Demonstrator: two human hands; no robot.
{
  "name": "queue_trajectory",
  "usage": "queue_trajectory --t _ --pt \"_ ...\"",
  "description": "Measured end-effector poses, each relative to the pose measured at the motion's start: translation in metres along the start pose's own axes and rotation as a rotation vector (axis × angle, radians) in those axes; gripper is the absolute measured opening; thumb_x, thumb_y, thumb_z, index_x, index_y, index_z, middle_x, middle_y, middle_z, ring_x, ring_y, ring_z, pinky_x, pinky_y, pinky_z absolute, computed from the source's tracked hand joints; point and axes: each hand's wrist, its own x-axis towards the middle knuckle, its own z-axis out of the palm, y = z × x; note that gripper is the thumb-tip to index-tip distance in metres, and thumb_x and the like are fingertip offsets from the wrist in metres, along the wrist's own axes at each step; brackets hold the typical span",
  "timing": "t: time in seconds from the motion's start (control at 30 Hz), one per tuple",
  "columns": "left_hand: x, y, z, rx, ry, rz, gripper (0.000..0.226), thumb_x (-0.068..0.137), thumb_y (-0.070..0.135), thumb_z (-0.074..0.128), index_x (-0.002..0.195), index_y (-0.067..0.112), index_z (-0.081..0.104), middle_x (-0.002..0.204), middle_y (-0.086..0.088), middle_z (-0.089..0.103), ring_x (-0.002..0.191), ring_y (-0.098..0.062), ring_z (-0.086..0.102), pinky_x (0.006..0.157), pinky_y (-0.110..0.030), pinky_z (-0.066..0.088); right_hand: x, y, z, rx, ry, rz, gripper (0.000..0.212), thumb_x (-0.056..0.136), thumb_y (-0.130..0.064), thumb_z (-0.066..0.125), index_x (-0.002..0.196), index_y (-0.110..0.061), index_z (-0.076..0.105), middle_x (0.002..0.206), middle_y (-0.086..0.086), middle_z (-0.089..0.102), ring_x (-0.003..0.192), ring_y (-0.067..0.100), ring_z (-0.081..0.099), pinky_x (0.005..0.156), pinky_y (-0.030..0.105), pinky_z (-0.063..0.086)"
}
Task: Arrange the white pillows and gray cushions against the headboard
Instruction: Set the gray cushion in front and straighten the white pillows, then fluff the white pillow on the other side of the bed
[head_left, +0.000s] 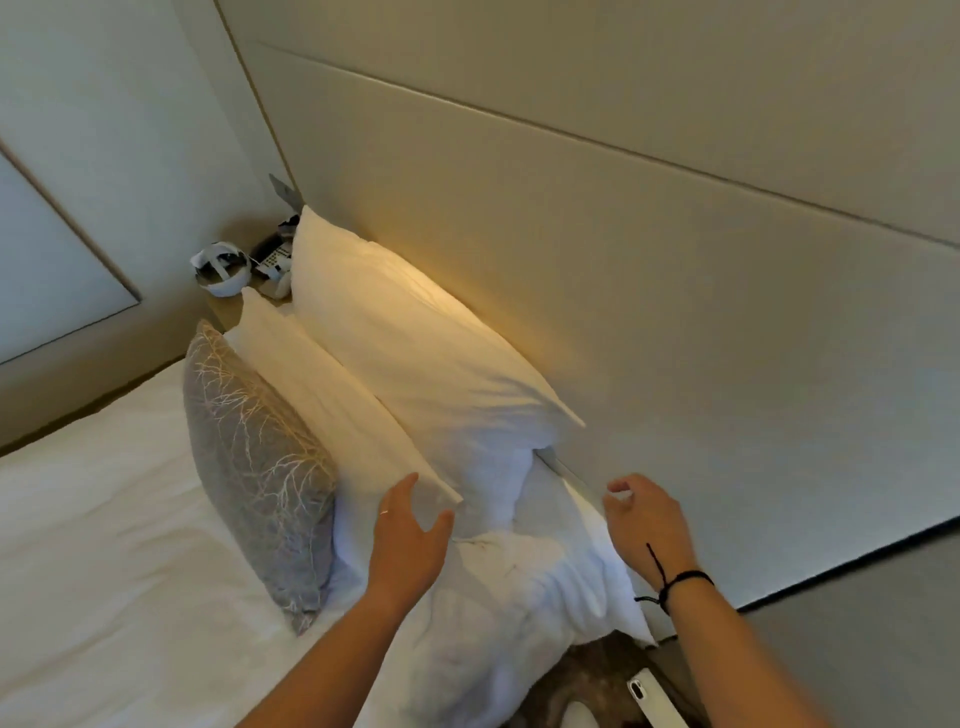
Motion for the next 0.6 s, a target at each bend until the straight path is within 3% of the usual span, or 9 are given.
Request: queue_trajectory --t 0.1,0.2,0.3,0.5,0.6 --pt "-0.016 0.003 0.025 0.019 -0.252 0.139 0.047 0.087 0.038 0.068 0.131 0.034 0.05 0.132 0.009 0.051 0.121 -0.013 0.05 0.102 -0.029 0.04 -0.057 0.033 0.008 0.065 -0.012 0.119 0.018 0.095 -0.019 0.053 0.111 -0.022 0.06 0.105 0.003 0.068 0.092 0.018 0.064 0.083 0.033 0.053" --pt "-0.03 -0.001 0.047 0.106 -0.553 0.313 0.017 0.091 0.046 0.06 0.107 0.045 0.057 0.113 0.019 0.063 0.098 -0.003 0.062 0.088 -0.02 0.05 -0.123 0.071 0.013 0.078 0.119 0.293 0.019 0.097 -0.023 0.049 0.111 -0.026 0.061 0.101 -0.004 0.067 0.086 0.01 0.062 0.071 0.021 0.046" --pt "-0.054 -0.003 0.066 0.22 -0.769 0.491 0.016 0.094 0.049 0.053 0.106 0.041 0.059 0.102 0.023 0.062 0.084 0.001 0.061 0.07 -0.001 0.04 -0.2 0.102 0.015 0.109 0.293 0.48 0.021 0.1 -0.025 0.046 0.11 -0.03 0.064 0.103 -0.011 0.065 0.087 0.002 0.057 0.067 0.015 0.042" --pt "-0.141 0.005 0.099 0.261 -1.077 0.711 0.014 0.095 0.049 0.051 0.097 0.04 0.062 0.094 0.024 0.063 0.085 0.0 0.061 0.07 -0.006 0.042 -0.363 0.133 0.018 0.205 0.539 0.797 0.016 0.099 -0.027 0.05 0.107 -0.029 0.063 0.1 -0.01 0.064 0.087 0.01 0.061 0.075 0.027 0.05" --pt "-0.192 0.008 0.109 0.289 -1.222 0.833 0.01 0.094 0.049 0.053 0.095 0.045 0.061 0.091 0.028 0.064 0.087 0.0 0.062 0.069 -0.01 0.047 -0.438 0.135 0.029 0.233 0.639 0.925 0.008 0.094 -0.037 0.056 0.1 -0.034 0.061 0.098 -0.013 0.063 0.083 0.003 0.059 0.063 0.019 0.045"
